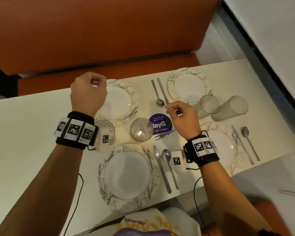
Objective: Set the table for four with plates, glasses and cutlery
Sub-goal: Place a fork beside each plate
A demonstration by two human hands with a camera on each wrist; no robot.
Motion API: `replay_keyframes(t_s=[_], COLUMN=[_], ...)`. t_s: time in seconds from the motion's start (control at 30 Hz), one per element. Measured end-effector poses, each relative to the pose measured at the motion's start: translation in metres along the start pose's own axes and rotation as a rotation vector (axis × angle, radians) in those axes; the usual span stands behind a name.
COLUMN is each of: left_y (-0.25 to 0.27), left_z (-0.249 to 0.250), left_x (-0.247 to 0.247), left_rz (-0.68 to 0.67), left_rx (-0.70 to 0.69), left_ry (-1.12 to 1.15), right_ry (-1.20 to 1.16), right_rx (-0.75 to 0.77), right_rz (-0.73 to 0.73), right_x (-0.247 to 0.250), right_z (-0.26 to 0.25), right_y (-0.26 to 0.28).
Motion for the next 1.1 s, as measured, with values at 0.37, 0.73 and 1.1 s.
replay_keyframes(t_s=[0.37, 0.73, 1.1], left_y=[0.147, 0.194, 0.186], left_z=[0.100, 0.035, 0.040], left_x=[-0.193, -0.297, -0.276], left_rz=[-0.349, -0.520, -0.444], left_rx=[-0.045, -0.017, 0.084], left_ry=[0.143, -0.525, -0.280], right_ry=[0.511, 0.851, 0.661], right_rx=[0.165, 0.264, 0.250], right_rz=[-0.262, -0.648, -0.546], right_x=[0.018, 0.008, 0.020], right_z=[0.129, 0.153, 0.122], right_y=[-0.012, -0.014, -0.021])
Point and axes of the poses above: each hand's wrist, its own y-axis away from the middle knuckle, its own x-axis out of the back of the hand, z = x × y, the point moved 5 cm from there along -y, towards the middle knuckle, and after that the axes turned 4 degrees about z, right-handed, at the moved point
